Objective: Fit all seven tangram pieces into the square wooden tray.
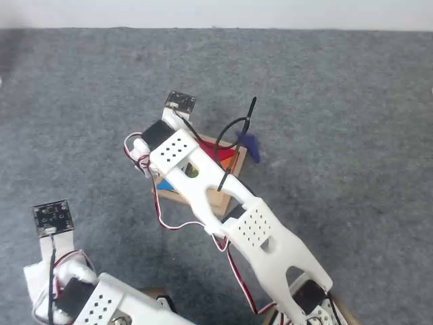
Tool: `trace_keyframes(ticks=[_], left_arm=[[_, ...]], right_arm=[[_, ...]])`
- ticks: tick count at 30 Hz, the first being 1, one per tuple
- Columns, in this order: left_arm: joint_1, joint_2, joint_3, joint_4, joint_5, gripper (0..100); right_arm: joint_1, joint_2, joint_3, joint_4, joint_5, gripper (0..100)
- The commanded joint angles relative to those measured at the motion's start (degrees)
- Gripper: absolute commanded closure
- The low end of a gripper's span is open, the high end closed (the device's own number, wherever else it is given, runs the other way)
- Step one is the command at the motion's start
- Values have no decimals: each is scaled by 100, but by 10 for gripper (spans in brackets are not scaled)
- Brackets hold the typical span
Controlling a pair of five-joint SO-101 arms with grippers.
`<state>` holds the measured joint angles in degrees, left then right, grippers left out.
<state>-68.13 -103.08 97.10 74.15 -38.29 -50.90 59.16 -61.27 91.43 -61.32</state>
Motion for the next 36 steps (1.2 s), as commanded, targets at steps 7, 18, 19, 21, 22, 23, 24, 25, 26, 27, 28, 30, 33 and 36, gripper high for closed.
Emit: trace_keyframes(ticks=[7, 18, 19, 21, 22, 23, 24, 25, 26, 27, 28, 30, 33, 36], left_arm=[[44, -97, -84, 26, -62, 760], [44, -97, -84, 35, -62, 760], [44, -97, -84, 35, -62, 760], [44, -97, -84, 35, -62, 760], [44, -97, -84, 35, -62, 760], [44, -97, -84, 35, -62, 760], [44, -97, -84, 35, -62, 760], [44, -97, -84, 35, -62, 760], [44, -97, -84, 35, -62, 760], [44, -97, -84, 35, -62, 760], [44, -97, -84, 35, -62, 760], [44, -97, -84, 35, -62, 760], [44, -97, -84, 35, -62, 760], [44, -97, -84, 35, -62, 760]], right_arm=[[-22, -119, -396, 66, -396, 790], [-444, -198, -1943, 66, -396, 790], [-479, -189, -1916, 57, -396, 790], [-488, -119, -1741, 4, -396, 790], [-497, -48, -1688, -4, -396, 790], [-497, 48, -1653, -4, -396, 790], [-497, 145, -1644, -4, -396, 790], [-497, 259, -1644, 13, -396, 790], [-488, 365, -1644, 22, -396, 790], [-470, 462, -1644, 48, -396, 790], [-453, 558, -1644, 57, -396, 790], [-330, 725, -1644, 66, -387, 790], [-171, 884, -1653, 40, -387, 790], [-84, 971, -1653, 92, -387, 790]])
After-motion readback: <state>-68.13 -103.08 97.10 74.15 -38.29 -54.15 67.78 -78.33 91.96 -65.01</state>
